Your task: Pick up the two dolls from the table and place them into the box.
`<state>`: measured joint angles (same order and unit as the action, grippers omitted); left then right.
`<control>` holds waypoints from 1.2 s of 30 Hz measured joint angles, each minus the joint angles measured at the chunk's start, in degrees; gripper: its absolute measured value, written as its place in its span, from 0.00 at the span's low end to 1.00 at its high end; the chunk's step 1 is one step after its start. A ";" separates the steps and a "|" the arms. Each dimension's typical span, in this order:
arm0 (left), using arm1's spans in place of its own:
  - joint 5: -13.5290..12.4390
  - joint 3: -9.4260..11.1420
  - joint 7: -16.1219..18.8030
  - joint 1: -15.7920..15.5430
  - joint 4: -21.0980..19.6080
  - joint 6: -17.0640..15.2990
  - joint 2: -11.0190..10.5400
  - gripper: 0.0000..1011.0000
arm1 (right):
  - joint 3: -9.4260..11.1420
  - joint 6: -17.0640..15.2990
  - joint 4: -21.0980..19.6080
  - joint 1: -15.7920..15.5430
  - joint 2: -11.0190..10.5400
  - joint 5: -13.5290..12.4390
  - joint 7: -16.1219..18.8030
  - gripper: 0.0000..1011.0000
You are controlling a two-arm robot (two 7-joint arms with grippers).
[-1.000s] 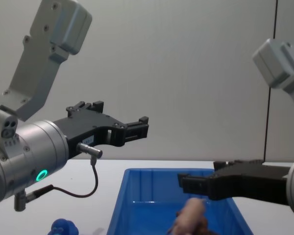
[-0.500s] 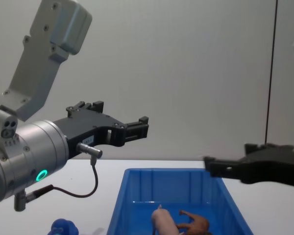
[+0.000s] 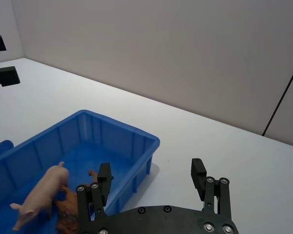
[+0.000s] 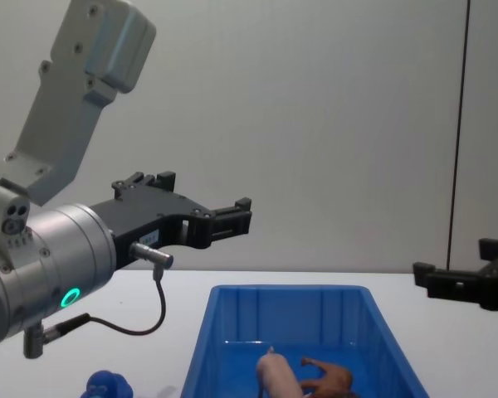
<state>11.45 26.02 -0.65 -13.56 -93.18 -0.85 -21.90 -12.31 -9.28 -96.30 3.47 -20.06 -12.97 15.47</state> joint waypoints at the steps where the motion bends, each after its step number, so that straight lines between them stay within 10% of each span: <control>1: -0.03 -0.01 0.00 0.03 -0.03 -0.06 -0.01 0.99 | 0.12 0.17 0.10 -0.01 -0.15 -0.04 0.06 0.99; 22: 2.46 -1.15 4.27 7.04 -8.45 -8.45 -5.96 0.99 | 1.63 2.30 1.40 -0.19 -1.96 -0.66 0.72 0.99; 36: 7.43 -2.68 6.01 12.29 -8.24 -4.81 -10.11 0.99 | 1.85 2.58 1.58 -0.22 -2.24 -0.73 0.80 0.99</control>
<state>18.88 23.34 5.36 -1.27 -101.42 -5.66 -32.01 -10.46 -6.70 -94.72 3.24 -22.31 -13.69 16.27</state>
